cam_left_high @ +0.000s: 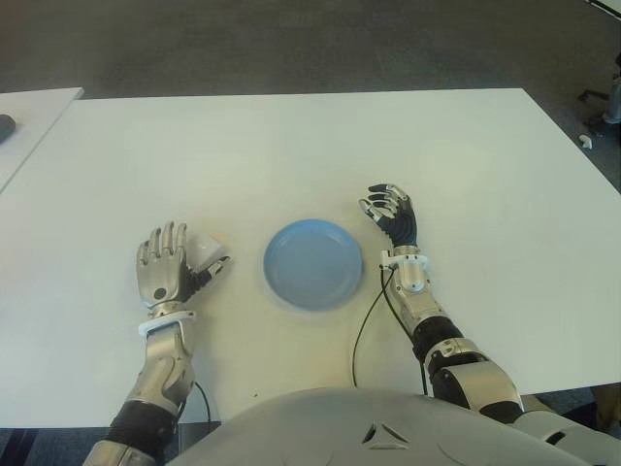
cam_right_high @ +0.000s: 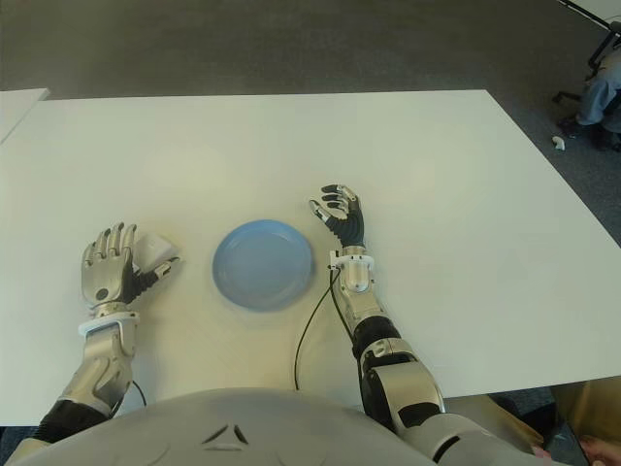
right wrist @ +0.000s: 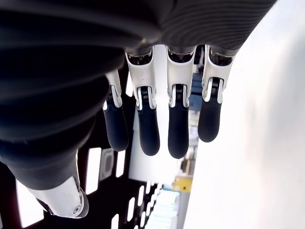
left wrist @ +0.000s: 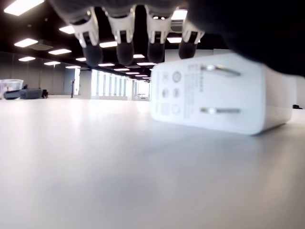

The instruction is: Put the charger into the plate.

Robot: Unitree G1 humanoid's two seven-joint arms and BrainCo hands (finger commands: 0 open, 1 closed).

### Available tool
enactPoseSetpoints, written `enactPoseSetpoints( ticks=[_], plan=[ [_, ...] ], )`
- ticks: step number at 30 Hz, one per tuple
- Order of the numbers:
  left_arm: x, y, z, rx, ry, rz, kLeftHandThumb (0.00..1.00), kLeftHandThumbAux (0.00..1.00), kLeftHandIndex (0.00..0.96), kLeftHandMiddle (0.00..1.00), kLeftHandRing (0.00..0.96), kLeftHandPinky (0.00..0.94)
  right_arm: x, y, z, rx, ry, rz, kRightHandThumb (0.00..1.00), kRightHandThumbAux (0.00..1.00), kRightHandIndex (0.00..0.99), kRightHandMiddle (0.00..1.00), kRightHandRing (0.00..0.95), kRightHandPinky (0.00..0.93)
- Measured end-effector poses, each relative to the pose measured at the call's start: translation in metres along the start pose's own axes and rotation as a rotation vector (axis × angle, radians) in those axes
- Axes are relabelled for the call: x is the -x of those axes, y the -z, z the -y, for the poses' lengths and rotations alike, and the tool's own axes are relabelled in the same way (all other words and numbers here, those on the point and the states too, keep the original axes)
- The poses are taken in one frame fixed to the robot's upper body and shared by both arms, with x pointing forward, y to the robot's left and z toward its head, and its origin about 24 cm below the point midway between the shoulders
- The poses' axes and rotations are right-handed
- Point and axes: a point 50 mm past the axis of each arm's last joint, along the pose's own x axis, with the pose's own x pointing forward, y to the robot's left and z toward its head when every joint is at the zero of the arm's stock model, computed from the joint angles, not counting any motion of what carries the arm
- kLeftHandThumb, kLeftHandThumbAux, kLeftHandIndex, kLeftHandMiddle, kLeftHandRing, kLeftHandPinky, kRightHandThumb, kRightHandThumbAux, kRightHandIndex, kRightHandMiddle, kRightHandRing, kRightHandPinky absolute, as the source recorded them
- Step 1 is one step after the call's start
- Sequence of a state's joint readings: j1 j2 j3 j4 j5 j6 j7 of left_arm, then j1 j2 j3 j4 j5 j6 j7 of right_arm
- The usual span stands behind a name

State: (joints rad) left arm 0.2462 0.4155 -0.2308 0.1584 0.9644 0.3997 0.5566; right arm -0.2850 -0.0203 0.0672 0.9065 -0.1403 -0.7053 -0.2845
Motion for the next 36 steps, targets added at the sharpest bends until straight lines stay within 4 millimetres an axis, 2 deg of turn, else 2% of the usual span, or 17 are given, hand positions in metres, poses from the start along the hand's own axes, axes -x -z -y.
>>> enactPoseSetpoints(
  ticks=[11, 20, 36],
  plan=[
    [-0.012, -0.003, 0.002, -0.015, -0.005, 0.001, 0.092, 0.203, 0.000, 0.000, 0.000, 0.000, 0.000, -0.001, 0.000, -0.001, -0.008, 0.006, 0.000, 0.764, 0.360, 0.369, 0.381, 0.352],
    [-0.017, -0.003, 0.003, -0.017, -0.002, -0.013, 0.106, 0.199, 0.000, 0.000, 0.000, 0.000, 0.000, 0.000, 0.001, 0.004, -0.007, 0.006, 0.000, 0.721, 0.357, 0.379, 0.390, 0.376],
    [-0.027, -0.004, 0.008, 0.013, 0.041, -0.048, 0.116, 0.198, 0.000, 0.000, 0.000, 0.000, 0.000, 0.000, 0.002, 0.017, 0.016, 0.001, 0.000, 0.703, 0.370, 0.393, 0.396, 0.378]
  ],
)
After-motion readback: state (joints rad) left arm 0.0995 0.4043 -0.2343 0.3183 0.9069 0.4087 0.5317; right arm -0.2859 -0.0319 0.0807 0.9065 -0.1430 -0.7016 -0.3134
